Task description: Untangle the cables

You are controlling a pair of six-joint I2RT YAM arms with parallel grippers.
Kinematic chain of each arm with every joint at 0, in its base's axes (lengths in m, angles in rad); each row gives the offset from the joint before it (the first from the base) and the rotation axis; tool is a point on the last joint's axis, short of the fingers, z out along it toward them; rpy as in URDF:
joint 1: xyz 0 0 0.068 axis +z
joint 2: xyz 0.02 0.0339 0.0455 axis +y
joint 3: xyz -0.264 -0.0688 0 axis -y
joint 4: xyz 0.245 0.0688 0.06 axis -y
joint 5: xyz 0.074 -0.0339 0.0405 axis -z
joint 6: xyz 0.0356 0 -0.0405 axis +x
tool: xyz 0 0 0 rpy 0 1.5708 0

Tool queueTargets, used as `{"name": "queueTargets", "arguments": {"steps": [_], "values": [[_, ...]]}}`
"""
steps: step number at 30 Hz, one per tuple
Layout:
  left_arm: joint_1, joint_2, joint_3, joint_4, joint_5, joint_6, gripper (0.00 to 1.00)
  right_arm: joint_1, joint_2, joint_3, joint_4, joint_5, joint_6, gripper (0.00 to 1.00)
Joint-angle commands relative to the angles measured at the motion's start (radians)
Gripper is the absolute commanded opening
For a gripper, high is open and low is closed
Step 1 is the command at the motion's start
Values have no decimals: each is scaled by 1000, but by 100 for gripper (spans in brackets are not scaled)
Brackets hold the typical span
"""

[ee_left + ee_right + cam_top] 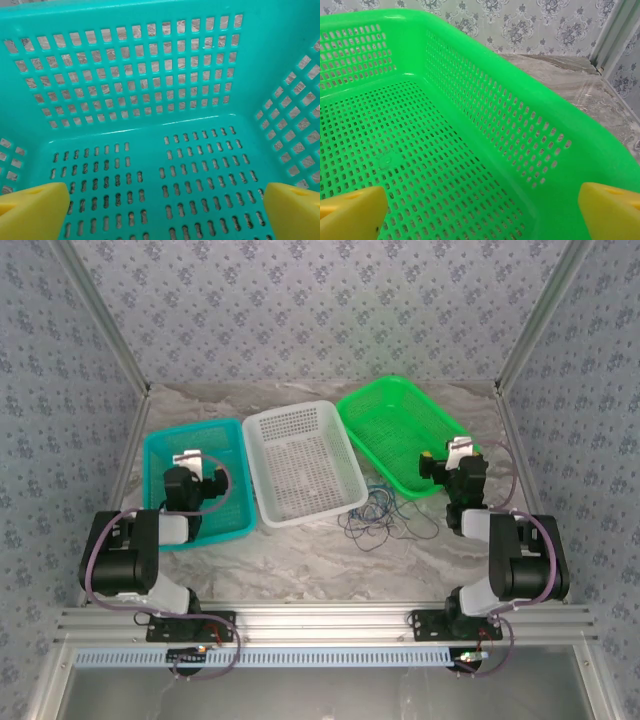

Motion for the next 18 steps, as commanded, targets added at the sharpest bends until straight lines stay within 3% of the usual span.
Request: {"name": "queueTargets", "arguments": {"steps": [1, 18], "values": [[6, 7, 22, 7, 2, -6, 100, -3, 13, -1, -110, -31, 34, 100], [16, 8, 23, 4, 20, -12, 99, -14, 13, 1, -113, -51, 40, 100]]}}
